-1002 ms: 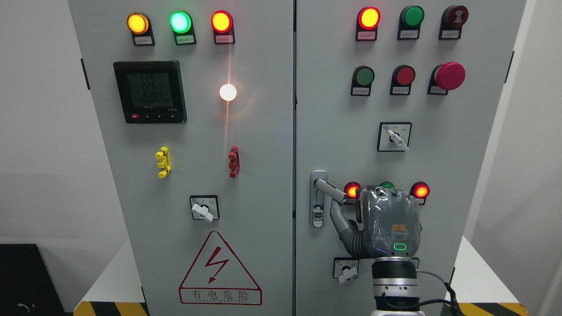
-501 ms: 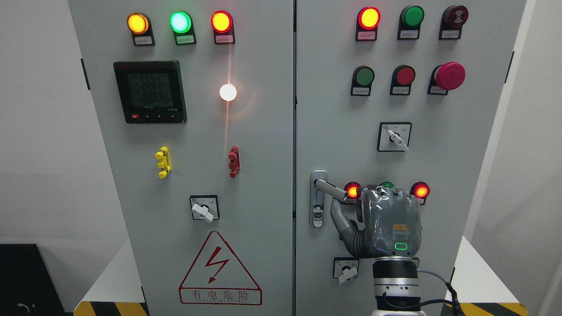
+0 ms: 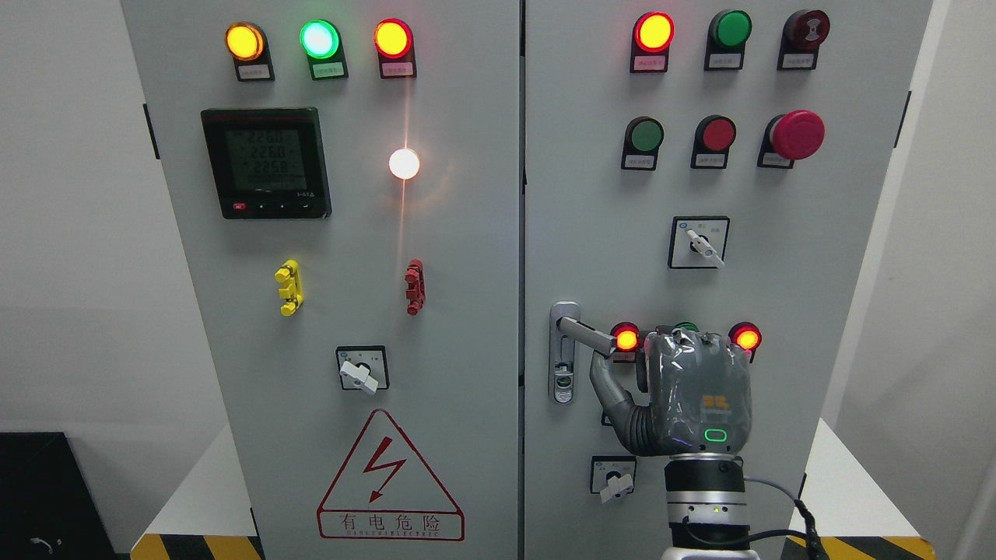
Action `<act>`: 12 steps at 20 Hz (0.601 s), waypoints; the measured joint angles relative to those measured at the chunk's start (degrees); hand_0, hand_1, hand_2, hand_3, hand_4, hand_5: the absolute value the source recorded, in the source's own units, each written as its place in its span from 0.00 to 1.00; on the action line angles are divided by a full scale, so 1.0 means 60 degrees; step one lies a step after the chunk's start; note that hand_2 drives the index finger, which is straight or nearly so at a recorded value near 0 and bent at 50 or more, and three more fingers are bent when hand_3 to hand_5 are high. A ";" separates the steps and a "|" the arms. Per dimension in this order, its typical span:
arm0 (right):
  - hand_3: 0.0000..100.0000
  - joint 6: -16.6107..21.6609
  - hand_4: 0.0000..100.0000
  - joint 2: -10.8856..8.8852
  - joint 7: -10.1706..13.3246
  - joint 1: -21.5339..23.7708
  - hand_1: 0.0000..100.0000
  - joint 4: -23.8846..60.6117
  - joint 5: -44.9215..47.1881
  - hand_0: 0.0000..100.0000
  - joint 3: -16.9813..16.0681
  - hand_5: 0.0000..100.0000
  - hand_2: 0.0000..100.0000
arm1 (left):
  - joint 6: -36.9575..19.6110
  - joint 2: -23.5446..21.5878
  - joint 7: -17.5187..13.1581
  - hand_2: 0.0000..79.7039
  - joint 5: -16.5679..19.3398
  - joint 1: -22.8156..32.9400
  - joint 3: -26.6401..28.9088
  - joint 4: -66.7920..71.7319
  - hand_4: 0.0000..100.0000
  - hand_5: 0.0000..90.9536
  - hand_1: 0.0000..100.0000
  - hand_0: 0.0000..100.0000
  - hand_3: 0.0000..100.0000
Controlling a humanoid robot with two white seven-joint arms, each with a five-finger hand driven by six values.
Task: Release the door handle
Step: 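Hold the turned handle in the right hand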
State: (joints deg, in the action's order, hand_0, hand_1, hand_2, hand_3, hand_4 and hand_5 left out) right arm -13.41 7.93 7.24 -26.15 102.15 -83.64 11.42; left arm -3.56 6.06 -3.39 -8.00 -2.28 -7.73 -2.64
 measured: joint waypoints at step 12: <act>1.00 0.0032 1.00 -0.0004 -0.0013 -0.0029 0.34 0.0009 0.0029 0.53 -0.0051 1.00 1.00 | 0.0000 0.0000 0.0000 0.00 0.0000 0.0000 0.0000 0.0000 0.00 0.00 0.56 0.12 0.00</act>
State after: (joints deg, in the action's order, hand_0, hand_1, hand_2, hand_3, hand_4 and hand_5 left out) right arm -13.22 7.90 7.16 -26.32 102.20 -83.47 11.11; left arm -3.56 6.06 -3.39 -8.00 -2.28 -7.73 -2.64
